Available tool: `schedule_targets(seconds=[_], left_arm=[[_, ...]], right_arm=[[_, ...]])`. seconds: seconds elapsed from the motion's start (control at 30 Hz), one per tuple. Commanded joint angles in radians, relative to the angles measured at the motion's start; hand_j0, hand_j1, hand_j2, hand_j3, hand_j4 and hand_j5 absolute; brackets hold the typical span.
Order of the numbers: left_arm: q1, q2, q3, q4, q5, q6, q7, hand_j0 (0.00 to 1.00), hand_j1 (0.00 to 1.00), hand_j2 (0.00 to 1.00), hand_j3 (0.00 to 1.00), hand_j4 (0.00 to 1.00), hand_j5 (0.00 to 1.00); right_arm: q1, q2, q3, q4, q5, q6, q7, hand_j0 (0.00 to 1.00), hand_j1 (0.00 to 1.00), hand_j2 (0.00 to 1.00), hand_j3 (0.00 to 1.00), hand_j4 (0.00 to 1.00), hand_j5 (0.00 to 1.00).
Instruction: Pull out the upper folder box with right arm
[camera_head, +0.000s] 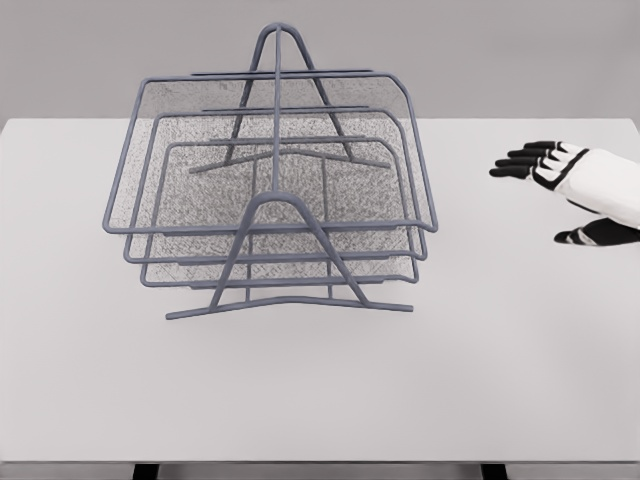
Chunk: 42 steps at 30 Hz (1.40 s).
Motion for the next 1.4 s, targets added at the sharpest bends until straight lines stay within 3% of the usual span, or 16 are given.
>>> schedule_targets(seconds=[0.0, 0.1, 0.13, 0.23, 0.33, 0.4, 0.5, 0.67, 1.37], left_arm=[[0.000, 0.000, 0.000, 0.000, 0.000, 0.000, 0.000, 1.00, 1.00, 1.00, 1.00, 1.00, 1.00], [0.000, 0.000, 0.000, 0.000, 0.000, 0.000, 0.000, 1.00, 1.00, 1.00, 1.00, 1.00, 1.00], [0.000, 0.000, 0.000, 0.000, 0.000, 0.000, 0.000, 1.00, 1.00, 1.00, 1.00, 1.00, 1.00], [0.000, 0.000, 0.000, 0.000, 0.000, 0.000, 0.000, 1.00, 1.00, 1.00, 1.00, 1.00, 1.00], [0.000, 0.000, 0.000, 0.000, 0.000, 0.000, 0.000, 1.00, 1.00, 1.00, 1.00, 1.00, 1.00], [0.000, 0.000, 0.000, 0.000, 0.000, 0.000, 0.000, 1.00, 1.00, 1.00, 1.00, 1.00, 1.00], [0.000, 0.000, 0.000, 0.000, 0.000, 0.000, 0.000, 1.00, 1.00, 1.00, 1.00, 1.00, 1.00], [0.000, 0.000, 0.000, 0.000, 0.000, 0.000, 0.000, 1.00, 1.00, 1.00, 1.00, 1.00, 1.00], [0.000, 0.000, 0.000, 0.000, 0.000, 0.000, 0.000, 1.00, 1.00, 1.00, 1.00, 1.00, 1.00]], right_arm=[[0.000, 0.013, 0.000, -0.001, -0.005, 0.003, 0.003, 1.00, 1.00, 1.00, 1.00, 1.00, 1.00], [-0.023, 0.061, 0.003, 0.002, 0.010, 0.003, 0.003, 1.00, 1.00, 1.00, 1.00, 1.00, 1.00], [-0.061, 0.076, 0.013, -0.001, 0.033, 0.003, 0.003, 1.00, 1.00, 1.00, 1.00, 1.00, 1.00], [-0.284, 0.085, 0.296, 0.045, 0.029, 0.003, 0.003, 1.00, 1.00, 1.00, 1.00, 1.00, 1.00], [-0.331, 0.107, 0.393, 0.091, 0.026, 0.003, 0.003, 1.00, 1.00, 1.00, 1.00, 1.00, 1.00], [-0.351, 0.115, 0.411, 0.108, 0.026, 0.003, 0.003, 1.00, 1.00, 1.00, 1.00, 1.00, 1.00], [-0.453, 0.116, 0.511, 0.143, 0.026, 0.003, 0.003, 1.00, 1.00, 1.00, 1.00, 1.00, 1.00], [-0.457, 0.090, 0.540, 0.217, 0.030, 0.003, 0.003, 1.00, 1.00, 1.00, 1.00, 1.00, 1.00], [-0.457, -0.054, 0.565, 0.212, 0.023, 0.003, 0.003, 1.00, 1.00, 1.00, 1.00, 1.00, 1.00]])
